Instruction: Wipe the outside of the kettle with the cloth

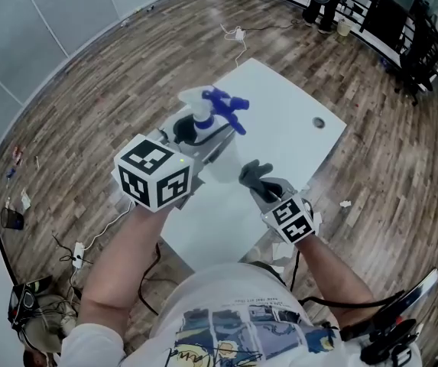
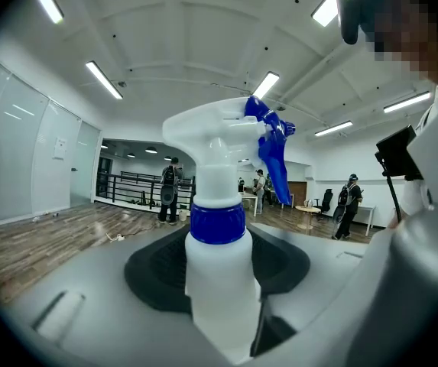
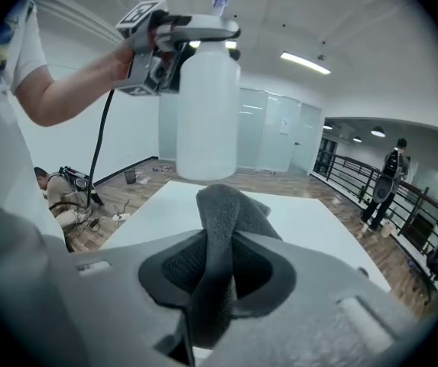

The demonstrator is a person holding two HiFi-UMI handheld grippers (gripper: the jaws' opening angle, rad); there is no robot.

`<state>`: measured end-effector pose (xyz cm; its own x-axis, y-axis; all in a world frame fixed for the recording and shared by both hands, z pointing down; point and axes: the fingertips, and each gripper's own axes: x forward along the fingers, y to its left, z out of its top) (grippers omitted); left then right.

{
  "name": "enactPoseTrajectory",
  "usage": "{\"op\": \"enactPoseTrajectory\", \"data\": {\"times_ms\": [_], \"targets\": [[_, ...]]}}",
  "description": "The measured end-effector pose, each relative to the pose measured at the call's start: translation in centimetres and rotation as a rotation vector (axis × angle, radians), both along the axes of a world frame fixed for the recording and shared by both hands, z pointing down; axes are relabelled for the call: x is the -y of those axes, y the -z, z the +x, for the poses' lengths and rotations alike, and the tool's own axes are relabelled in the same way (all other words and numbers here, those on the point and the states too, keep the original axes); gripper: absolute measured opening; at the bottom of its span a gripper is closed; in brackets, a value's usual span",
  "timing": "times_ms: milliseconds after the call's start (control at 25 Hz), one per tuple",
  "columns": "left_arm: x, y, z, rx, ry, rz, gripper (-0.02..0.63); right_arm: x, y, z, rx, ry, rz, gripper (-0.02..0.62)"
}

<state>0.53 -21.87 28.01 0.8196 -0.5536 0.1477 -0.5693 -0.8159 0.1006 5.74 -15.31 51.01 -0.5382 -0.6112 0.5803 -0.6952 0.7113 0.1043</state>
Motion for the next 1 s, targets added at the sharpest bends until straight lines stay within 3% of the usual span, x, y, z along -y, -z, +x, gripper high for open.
{"op": "enactPoseTrajectory", "data": {"times_ms": [120,280,440,680,1000], "targets": [[-0.8,-0.9,0.1,0.028,-0.041,-0.018,0.206,1.2,3.8,1.0,0.078,-0.001,0.067,0.075],[-1.7,-2.1,0.6,0.052,-0.096,-0.041,0.206,2.0,11.1,0.5,0.233,0.061,0.18,0.075],[-3.0,-2.4,1.6,0.058,-0.15,-0.053,0.206,1.7,16.8,-0.6,0.323,0.145,0.259,0.075],[-4.5,-1.6,1.9,0.002,-0.206,-0.055,0.206,0.9,16.2,-1.3,0.407,0.225,0.186,0.075],[-4.8,0.0,1.9,-0.041,-0.223,-0.047,0.206,0.7,10.2,-0.8,0.408,0.214,0.043,0.075]]}}
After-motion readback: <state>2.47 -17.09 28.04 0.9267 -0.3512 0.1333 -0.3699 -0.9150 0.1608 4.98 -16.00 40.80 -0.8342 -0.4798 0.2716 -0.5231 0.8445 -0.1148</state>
